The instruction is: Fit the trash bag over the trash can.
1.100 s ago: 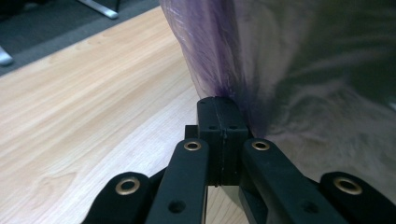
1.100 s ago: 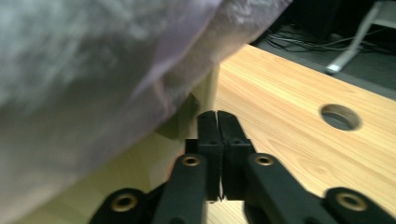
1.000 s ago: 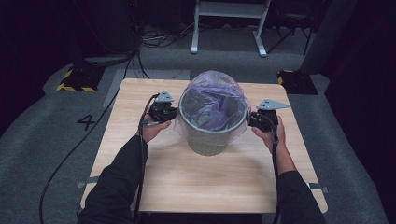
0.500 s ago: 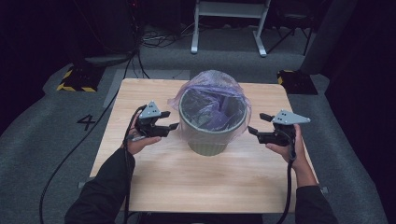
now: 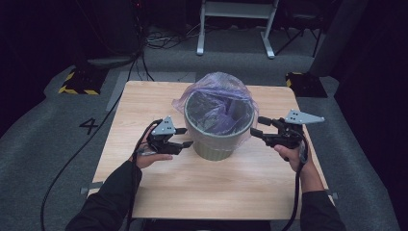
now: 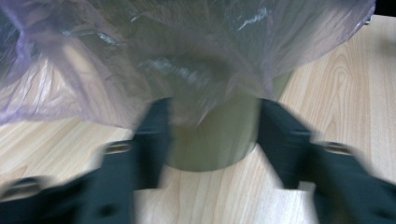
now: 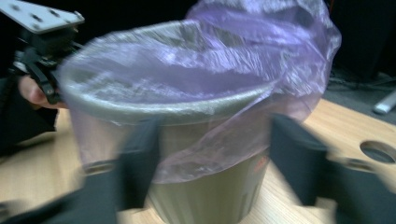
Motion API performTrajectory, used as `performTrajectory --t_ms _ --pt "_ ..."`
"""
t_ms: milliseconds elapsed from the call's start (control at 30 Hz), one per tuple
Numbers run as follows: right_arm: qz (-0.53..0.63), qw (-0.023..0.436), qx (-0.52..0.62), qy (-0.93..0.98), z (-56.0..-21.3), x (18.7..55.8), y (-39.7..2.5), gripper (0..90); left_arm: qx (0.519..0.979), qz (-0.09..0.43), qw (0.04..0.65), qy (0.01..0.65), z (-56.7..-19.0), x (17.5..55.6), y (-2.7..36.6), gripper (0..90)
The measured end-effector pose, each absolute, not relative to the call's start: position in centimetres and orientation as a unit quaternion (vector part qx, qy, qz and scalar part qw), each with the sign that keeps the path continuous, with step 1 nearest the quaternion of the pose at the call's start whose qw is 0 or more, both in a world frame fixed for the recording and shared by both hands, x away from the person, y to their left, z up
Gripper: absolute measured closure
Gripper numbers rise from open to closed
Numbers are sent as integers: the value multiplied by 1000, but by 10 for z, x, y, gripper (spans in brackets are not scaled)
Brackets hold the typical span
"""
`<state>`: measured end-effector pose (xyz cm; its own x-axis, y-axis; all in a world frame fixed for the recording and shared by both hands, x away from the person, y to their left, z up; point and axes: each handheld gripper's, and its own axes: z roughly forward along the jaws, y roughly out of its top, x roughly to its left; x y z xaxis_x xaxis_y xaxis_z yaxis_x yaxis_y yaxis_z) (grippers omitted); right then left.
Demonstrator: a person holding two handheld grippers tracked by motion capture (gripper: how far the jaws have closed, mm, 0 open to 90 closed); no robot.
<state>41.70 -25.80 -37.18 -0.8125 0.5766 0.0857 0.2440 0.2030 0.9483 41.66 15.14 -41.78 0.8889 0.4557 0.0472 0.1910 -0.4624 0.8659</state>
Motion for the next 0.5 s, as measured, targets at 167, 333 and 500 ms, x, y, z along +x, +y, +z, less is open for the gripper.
performTrajectory --t_ms 167,333,500 --pt "579 147 272 754 -380 421 -259 814 843 141 484 188 -425 425 149 897" --pt "586 151 284 744 -389 422 -267 900 846 136 479 190 -433 429 148 900" --pt "567 161 290 754 -399 424 -264 900 857 125 463 187 -447 431 142 900"
